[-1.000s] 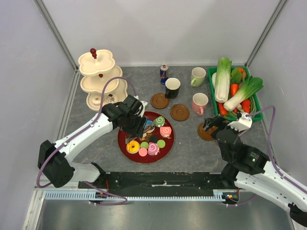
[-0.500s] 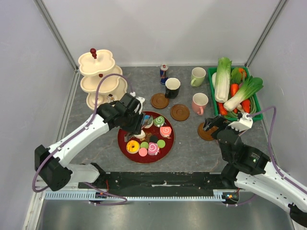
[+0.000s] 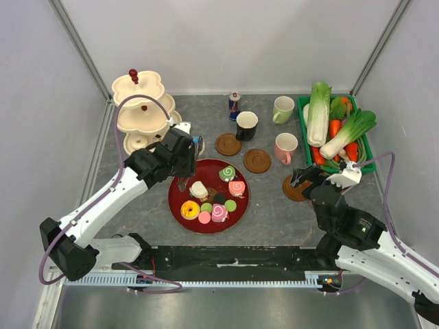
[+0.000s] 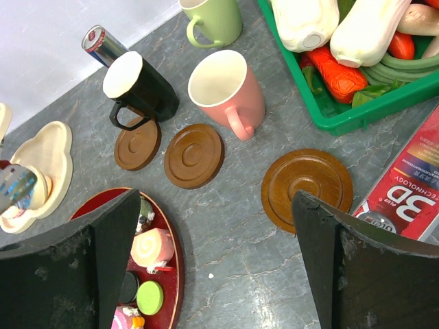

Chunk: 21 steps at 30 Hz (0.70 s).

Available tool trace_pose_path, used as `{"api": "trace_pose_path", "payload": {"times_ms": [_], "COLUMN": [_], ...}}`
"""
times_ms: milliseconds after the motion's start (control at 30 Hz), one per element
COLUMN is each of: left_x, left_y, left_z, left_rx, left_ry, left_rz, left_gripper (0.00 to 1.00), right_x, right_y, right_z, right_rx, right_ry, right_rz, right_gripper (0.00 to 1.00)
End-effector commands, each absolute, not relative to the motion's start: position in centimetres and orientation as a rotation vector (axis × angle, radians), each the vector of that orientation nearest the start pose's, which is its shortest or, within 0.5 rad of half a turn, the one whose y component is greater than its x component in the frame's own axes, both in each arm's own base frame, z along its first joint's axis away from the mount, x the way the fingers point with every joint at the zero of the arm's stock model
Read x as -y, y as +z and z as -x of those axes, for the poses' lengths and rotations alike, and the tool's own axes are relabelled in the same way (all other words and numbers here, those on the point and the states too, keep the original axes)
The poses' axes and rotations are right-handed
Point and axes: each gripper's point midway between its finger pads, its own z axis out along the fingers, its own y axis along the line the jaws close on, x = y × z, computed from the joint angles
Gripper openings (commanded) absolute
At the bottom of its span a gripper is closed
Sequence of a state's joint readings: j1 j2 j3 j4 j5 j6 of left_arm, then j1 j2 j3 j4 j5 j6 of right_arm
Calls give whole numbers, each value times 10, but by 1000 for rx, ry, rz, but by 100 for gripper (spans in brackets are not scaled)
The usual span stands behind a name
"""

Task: Serve the afternoon tea

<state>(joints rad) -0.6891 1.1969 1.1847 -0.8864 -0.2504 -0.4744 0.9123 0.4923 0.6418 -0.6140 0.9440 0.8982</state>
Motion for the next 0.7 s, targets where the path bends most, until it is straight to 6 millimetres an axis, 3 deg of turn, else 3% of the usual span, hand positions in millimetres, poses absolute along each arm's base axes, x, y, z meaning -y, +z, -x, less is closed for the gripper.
{"api": "trace_pose_path", "payload": {"times_ms": [0, 233, 667], "left_x": [163, 146, 120], "left_y": [217, 193, 153], "left_z": [-294, -338, -385], "left_rx": [-2274, -2208, -2227], "left_ry": [-171, -253, -264], "left_rz": [83, 306, 398], "left_gripper": [52, 52, 52], "right_x": [-71, -70, -70], "right_y": [234, 234, 231], "right_z": [-217, -217, -222], "right_rx": [-1712, -1711, -1722], "right_ry": [309, 292, 237], "right_rz": [-585, -578, -565], "right_gripper": [98, 98, 98]}}
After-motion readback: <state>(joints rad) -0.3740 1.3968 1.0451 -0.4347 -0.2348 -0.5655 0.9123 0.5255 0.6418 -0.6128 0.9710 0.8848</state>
